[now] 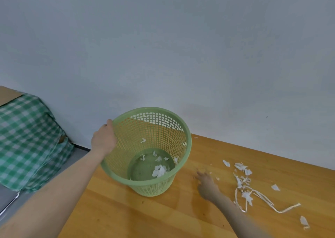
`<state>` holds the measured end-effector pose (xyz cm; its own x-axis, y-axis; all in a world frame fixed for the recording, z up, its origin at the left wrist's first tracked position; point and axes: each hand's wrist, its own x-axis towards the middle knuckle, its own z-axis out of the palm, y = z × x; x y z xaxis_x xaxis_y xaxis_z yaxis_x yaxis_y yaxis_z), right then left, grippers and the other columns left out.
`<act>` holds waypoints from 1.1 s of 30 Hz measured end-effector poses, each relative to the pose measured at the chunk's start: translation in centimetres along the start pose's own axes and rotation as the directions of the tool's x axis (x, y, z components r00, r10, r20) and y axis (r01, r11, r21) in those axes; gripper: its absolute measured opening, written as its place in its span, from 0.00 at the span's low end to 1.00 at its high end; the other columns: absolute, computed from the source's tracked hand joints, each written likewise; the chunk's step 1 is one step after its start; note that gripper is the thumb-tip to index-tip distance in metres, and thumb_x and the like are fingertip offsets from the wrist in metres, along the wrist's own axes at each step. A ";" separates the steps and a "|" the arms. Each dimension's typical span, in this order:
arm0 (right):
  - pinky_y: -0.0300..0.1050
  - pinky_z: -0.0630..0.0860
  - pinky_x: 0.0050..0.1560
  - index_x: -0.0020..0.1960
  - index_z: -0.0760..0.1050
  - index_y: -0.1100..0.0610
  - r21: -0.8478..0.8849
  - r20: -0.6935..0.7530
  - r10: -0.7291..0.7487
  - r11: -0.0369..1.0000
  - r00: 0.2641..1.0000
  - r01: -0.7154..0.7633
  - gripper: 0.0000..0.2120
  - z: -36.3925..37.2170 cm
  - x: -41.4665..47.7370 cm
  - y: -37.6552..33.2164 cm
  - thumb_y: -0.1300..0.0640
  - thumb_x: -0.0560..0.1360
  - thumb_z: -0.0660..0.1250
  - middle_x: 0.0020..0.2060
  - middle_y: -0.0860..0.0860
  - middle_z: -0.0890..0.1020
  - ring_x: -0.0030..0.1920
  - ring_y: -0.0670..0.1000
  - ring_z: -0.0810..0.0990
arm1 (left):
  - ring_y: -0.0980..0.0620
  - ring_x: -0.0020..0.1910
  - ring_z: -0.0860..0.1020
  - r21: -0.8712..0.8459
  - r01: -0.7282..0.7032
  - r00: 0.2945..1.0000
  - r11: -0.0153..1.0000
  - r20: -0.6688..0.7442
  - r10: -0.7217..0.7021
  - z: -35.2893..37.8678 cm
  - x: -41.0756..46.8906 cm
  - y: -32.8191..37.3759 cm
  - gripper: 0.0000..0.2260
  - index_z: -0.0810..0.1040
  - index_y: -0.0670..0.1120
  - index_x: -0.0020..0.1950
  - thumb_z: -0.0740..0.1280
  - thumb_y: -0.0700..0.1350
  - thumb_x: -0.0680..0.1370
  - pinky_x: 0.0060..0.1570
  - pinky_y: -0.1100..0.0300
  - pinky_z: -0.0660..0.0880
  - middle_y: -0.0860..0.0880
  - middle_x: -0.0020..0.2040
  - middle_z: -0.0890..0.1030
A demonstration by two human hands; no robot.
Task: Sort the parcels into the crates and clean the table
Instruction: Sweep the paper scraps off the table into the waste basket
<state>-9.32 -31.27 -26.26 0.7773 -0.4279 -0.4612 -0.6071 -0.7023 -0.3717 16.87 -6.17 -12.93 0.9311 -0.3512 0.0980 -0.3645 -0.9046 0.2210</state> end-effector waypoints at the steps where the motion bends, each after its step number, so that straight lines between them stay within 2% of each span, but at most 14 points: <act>1: 0.56 0.53 0.74 0.76 0.57 0.52 -0.066 0.047 0.011 0.998 0.999 -0.007 0.27 0.7 -0.1 0.1 0.66 0.78 0.52 0.77 0.46 0.52 0.77 0.54 0.46 | 0.37 0.42 0.73 0.000 0.000 1.000 1.000 -0.001 0.000 0.0 0.0 0.0 0.13 0.63 0.40 0.54 0.61 0.34 0.72 0.37 0.51 0.66 0.43 0.41 0.70; 4: 0.55 0.49 0.74 0.78 0.47 0.52 -0.140 0.113 0.038 0.990 0.993 -0.022 0.32 1.8 -0.5 0.0 0.67 0.77 0.51 0.77 0.44 0.45 0.77 0.53 0.41 | 0.35 0.43 0.74 -0.003 0.000 1.000 1.000 -0.001 0.000 0.1 0.0 0.0 0.12 0.63 0.41 0.53 0.61 0.34 0.72 0.38 0.50 0.68 0.43 0.42 0.71; 6: 0.55 0.50 0.74 0.78 0.45 0.53 -0.185 0.110 0.029 0.983 0.993 -0.008 0.32 2.2 -0.4 -0.1 0.66 0.77 0.51 0.77 0.44 0.44 0.77 0.52 0.41 | 0.36 0.43 0.74 -0.003 -0.008 1.000 1.000 0.001 0.008 0.1 0.0 -0.1 0.12 0.62 0.41 0.51 0.60 0.34 0.72 0.38 0.50 0.68 0.42 0.42 0.71; 10: 0.54 0.51 0.75 0.78 0.45 0.55 -0.286 0.083 0.004 0.958 0.997 0.020 0.32 2.2 -0.1 -0.3 0.66 0.77 0.53 0.77 0.46 0.46 0.77 0.54 0.43 | 0.36 0.42 0.74 -0.006 -0.012 1.000 1.000 -0.006 0.012 0.0 0.0 -0.1 0.12 0.63 0.40 0.54 0.60 0.34 0.72 0.38 0.50 0.68 0.43 0.41 0.70; 17: 0.52 0.53 0.75 0.78 0.49 0.56 -0.317 0.060 -0.037 0.947 0.998 0.054 0.32 1.7 0.5 -0.8 0.67 0.77 0.54 0.77 0.48 0.50 0.77 0.54 0.47 | 0.37 0.42 0.74 -0.020 -0.010 1.000 1.000 -0.004 0.010 -0.1 -0.1 -0.1 0.14 0.63 0.40 0.55 0.61 0.34 0.72 0.37 0.51 0.68 0.42 0.42 0.72; 19: 0.50 0.57 0.73 0.77 0.53 0.56 -0.238 -0.004 -0.055 0.970 0.998 0.052 0.31 1.6 0.5 -0.7 0.69 0.76 0.54 0.76 0.48 0.53 0.76 0.53 0.51 | 0.37 0.41 0.74 -0.027 -0.012 1.000 1.000 -0.002 0.012 0.0 -0.2 -0.1 0.13 0.63 0.40 0.54 0.61 0.34 0.72 0.37 0.51 0.68 0.43 0.41 0.71; 22: 0.44 0.68 0.67 0.71 0.67 0.60 0.144 -0.233 0.010 0.989 0.972 0.024 0.24 0.6 0.2 -0.8 0.70 0.76 0.55 0.72 0.52 0.66 0.71 0.53 0.66 | 0.38 0.41 0.74 -0.021 -0.009 1.000 1.000 0.004 0.009 -0.1 -0.1 -0.1 0.13 0.63 0.40 0.54 0.60 0.34 0.71 0.36 0.52 0.68 0.44 0.40 0.71; 24: 0.41 0.71 0.62 0.63 0.76 0.61 0.416 -0.416 0.134 0.908 0.900 0.057 0.15 -1.7 -0.6 -1.9 0.67 0.78 0.59 0.63 0.54 0.77 0.64 0.53 0.75 | 0.38 0.41 0.74 -0.019 -0.010 1.000 1.000 0.007 0.010 -0.1 0.0 -0.1 0.14 0.63 0.40 0.55 0.61 0.34 0.71 0.37 0.51 0.68 0.43 0.41 0.72; 26: 0.43 0.75 0.59 0.56 0.81 0.60 0.579 -0.539 0.218 0.798 0.813 0.169 0.10 -4.7 -1.4 -3.8 0.64 0.78 0.63 0.54 0.53 0.82 0.57 0.52 0.79 | 0.39 0.41 0.74 -0.011 -0.007 1.000 1.000 0.008 0.007 -0.2 0.1 -0.1 0.14 0.63 0.40 0.56 0.61 0.33 0.72 0.36 0.51 0.67 0.44 0.41 0.70; 28: 0.42 0.77 0.56 0.52 0.83 0.56 0.619 -0.647 0.225 0.713 0.728 0.330 0.08 -7.5 -3.2 -6.2 0.63 0.76 0.66 0.49 0.50 0.84 0.52 0.47 0.80 | 0.38 0.42 0.73 -0.004 -0.004 1.000 1.000 0.013 0.004 -0.2 0.0 0.0 0.14 0.63 0.40 0.56 0.60 0.33 0.72 0.36 0.52 0.66 0.45 0.40 0.69; 30: 0.34 0.76 0.52 0.48 0.83 0.53 0.616 -0.724 0.178 0.602 0.667 0.509 0.07 -9.7 -4.8 -9.1 0.62 0.75 0.68 0.46 0.46 0.84 0.49 0.41 0.80 | 0.38 0.41 0.73 -0.006 0.001 1.000 1.000 0.017 0.000 -0.1 0.0 0.0 0.14 0.64 0.40 0.56 0.60 0.33 0.72 0.37 0.51 0.67 0.46 0.39 0.68; 32: 0.32 0.74 0.52 0.46 0.83 0.53 0.572 -0.741 0.016 0.539 0.671 0.618 0.08 -10.7 -5.9 -11.6 0.64 0.75 0.68 0.45 0.45 0.84 0.49 0.40 0.80 | 0.38 0.41 0.72 -0.013 0.004 1.000 1.000 0.015 -0.004 -0.1 0.0 -0.1 0.15 0.63 0.40 0.57 0.60 0.33 0.72 0.38 0.51 0.67 0.46 0.38 0.68; 33: 0.34 0.74 0.54 0.46 0.84 0.54 0.508 -0.731 -0.105 0.576 0.675 0.640 0.09 -10.7 -6.2 -12.5 0.65 0.74 0.68 0.45 0.44 0.84 0.49 0.40 0.80 | 0.38 0.41 0.72 -0.014 -0.001 1.000 1.000 0.014 0.001 -0.1 0.0 0.0 0.15 0.63 0.40 0.57 0.60 0.33 0.72 0.38 0.51 0.67 0.46 0.38 0.67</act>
<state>-4.80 -25.95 -10.18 0.7086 -0.6305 0.3168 0.0642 -0.3894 -0.9188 16.89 -6.12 -12.79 0.9307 -0.3558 0.0846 -0.3656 -0.9007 0.2347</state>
